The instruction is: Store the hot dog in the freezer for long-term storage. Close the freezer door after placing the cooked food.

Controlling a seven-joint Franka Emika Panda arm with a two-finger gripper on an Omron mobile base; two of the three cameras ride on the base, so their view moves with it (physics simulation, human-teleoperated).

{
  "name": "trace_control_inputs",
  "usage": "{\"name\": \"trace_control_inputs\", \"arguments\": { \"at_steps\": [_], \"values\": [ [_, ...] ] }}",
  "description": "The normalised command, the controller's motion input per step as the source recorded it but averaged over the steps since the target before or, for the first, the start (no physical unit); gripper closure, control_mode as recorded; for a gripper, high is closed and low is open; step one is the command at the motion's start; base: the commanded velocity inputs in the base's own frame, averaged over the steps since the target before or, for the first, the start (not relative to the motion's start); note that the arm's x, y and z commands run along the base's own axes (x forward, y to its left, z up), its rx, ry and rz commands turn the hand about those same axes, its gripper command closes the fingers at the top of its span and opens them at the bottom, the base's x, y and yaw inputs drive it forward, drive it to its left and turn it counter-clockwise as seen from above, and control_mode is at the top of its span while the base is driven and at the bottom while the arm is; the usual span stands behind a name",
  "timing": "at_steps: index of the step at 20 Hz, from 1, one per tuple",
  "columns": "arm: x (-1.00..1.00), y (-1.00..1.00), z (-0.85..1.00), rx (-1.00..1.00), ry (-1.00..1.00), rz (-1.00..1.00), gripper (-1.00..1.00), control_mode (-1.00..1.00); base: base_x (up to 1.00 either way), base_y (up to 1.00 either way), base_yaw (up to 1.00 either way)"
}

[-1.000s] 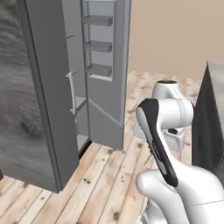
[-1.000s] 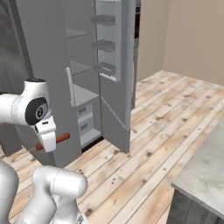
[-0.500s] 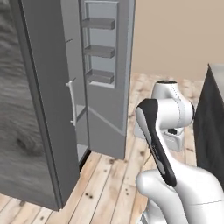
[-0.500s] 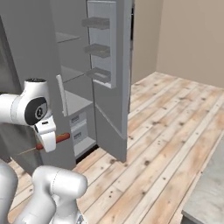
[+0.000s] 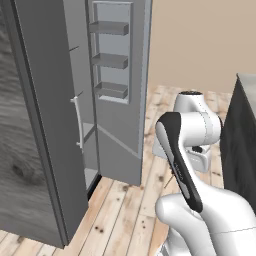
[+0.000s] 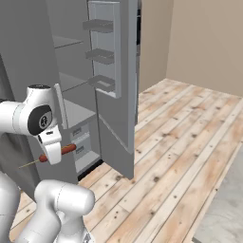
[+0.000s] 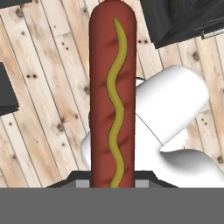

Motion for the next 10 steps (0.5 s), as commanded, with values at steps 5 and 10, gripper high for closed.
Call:
{"name": "trace_control_inputs", "arguments": {
  "at_steps": [5,10],
  "values": [
    [0.00,0.00,0.00,0.00,0.00,0.00,1.00,1.00,0.66,0.27,-0.08],
    [0.00,0.00,0.00,0.00,0.00,0.00,1.00,1.00,0.57,0.40,-0.12]
  ]
}}
